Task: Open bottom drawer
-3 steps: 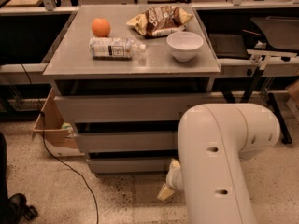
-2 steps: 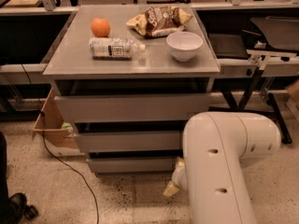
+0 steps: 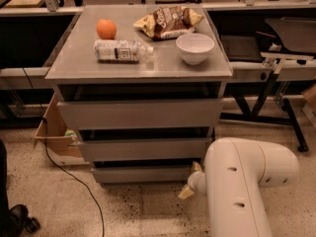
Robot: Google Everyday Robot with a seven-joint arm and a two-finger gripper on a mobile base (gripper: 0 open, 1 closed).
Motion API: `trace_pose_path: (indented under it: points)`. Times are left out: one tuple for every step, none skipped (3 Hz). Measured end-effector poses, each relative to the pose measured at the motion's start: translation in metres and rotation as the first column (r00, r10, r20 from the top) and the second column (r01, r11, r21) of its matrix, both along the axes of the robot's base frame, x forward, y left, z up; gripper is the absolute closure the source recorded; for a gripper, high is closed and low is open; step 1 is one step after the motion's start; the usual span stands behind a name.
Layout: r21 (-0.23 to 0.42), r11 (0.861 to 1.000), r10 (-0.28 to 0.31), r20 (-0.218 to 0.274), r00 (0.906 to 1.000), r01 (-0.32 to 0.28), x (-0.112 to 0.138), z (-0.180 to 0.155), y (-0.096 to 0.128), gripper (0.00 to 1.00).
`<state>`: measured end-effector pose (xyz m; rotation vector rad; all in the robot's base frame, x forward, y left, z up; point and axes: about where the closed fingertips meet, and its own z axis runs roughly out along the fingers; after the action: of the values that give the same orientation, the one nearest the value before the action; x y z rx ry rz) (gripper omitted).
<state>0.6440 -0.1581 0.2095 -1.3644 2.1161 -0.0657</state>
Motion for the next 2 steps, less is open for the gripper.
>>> trace_pose_path:
  points:
    - [0.014,1.0,0.016,0.013,0.9998,-0.016,0.031,-0.019,0.004,0.0]
    - [0.029,0.999,0.034,0.015,0.9993,-0.035,0.045,-0.027,0.011,0.0]
